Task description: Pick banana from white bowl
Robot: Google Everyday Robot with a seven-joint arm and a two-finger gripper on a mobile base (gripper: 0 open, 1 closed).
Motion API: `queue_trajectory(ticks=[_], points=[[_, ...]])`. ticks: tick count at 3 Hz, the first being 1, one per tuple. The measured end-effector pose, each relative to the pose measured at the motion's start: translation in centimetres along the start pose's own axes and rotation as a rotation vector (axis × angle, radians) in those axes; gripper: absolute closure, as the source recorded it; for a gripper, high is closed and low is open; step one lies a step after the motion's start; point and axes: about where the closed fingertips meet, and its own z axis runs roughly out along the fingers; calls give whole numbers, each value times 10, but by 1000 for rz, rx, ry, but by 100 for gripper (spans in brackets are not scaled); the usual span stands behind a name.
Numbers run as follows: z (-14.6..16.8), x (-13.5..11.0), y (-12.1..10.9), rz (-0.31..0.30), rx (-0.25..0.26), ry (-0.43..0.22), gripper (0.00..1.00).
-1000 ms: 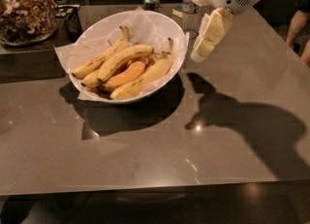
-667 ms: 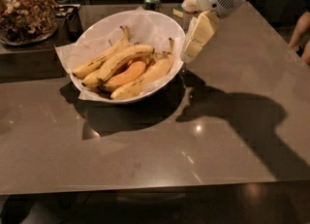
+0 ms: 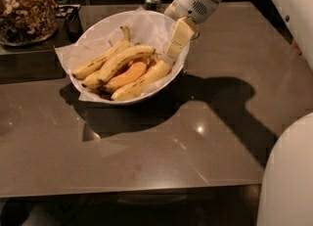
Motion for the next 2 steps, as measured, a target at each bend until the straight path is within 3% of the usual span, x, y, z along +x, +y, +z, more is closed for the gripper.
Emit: queue_trajectory(ticks=[2], points=[[-4,-4,0,-6,23,1,0]])
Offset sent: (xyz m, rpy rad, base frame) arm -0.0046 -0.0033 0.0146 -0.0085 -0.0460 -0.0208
